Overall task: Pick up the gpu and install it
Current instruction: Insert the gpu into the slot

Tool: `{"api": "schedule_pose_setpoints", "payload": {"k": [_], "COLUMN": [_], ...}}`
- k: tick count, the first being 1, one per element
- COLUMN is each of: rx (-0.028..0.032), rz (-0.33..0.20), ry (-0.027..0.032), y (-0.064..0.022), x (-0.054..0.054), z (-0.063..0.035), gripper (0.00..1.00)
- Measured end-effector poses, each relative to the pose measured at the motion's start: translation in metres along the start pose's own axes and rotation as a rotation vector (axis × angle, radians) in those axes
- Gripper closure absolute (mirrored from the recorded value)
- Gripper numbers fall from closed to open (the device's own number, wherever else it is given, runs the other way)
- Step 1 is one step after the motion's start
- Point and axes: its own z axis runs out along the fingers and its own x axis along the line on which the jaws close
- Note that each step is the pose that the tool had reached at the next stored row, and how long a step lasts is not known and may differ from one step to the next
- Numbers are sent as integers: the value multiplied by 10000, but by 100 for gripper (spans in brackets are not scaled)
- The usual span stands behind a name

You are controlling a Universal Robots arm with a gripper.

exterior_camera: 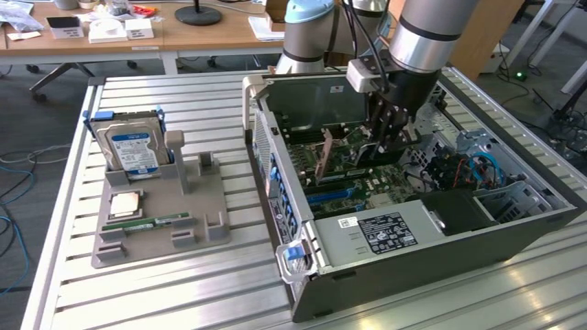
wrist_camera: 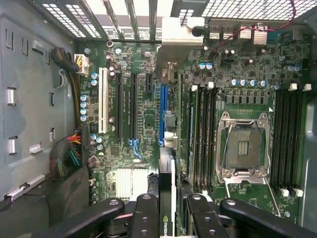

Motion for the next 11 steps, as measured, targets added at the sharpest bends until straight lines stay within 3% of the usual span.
{"api": "schedule_pose_setpoints", "payload": {"k": [11], "rx": [-2], "rz": [1], "ry": [9], "y": [20], "x": [2], "z": [52], "gripper": [73]}}
